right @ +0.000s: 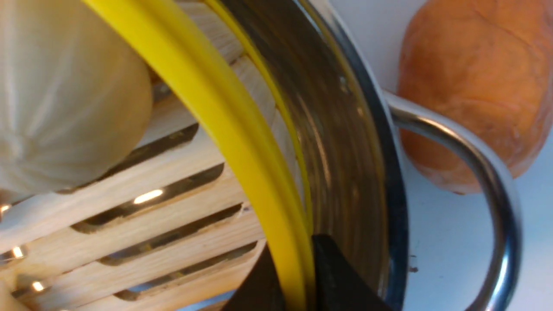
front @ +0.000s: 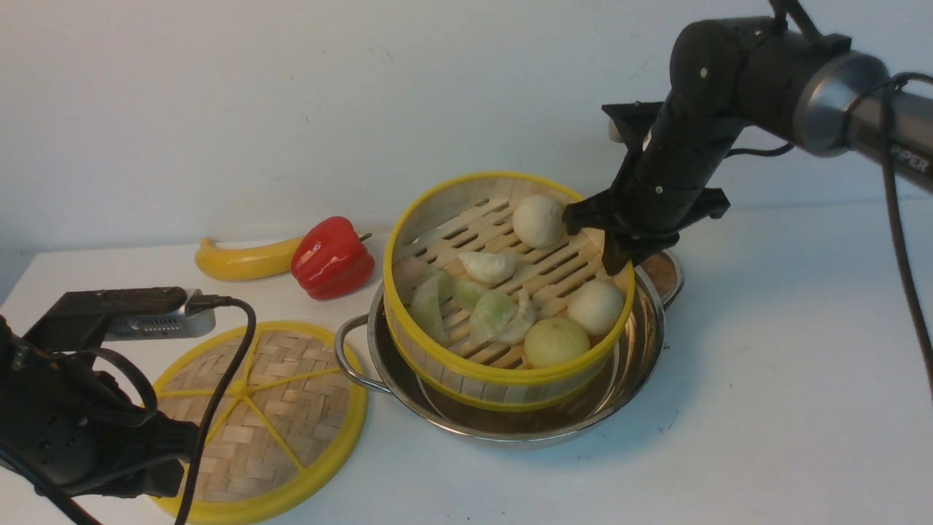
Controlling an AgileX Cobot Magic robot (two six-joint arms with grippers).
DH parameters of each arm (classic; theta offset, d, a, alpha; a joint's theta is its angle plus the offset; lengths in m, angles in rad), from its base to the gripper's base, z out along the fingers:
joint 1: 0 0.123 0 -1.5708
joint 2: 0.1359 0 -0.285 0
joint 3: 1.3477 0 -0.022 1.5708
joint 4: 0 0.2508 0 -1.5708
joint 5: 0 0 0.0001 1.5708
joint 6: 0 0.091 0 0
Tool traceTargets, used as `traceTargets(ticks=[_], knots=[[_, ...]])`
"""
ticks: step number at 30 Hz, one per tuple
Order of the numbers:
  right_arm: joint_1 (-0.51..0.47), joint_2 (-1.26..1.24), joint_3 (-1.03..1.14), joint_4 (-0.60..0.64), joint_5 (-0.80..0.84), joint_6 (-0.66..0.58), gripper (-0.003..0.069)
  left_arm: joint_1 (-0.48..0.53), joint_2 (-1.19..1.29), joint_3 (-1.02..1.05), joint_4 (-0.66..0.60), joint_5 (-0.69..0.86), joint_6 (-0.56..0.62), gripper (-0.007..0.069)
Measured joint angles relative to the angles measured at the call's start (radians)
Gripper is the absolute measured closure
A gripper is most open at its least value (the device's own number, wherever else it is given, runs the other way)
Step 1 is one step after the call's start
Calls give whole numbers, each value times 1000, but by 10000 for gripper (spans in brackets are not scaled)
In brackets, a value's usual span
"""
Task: Place the steamer in the pot on the white table, and put the lid on the steamer.
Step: 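Place the bamboo steamer basket of food into the steel pot with the right gripper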
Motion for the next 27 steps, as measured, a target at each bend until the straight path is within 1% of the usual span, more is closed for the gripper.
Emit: traceTargets(ticks=[27], knots=[[0,86,-6,-18,-5,-4,603,0,0,0,-1,0,3,384]])
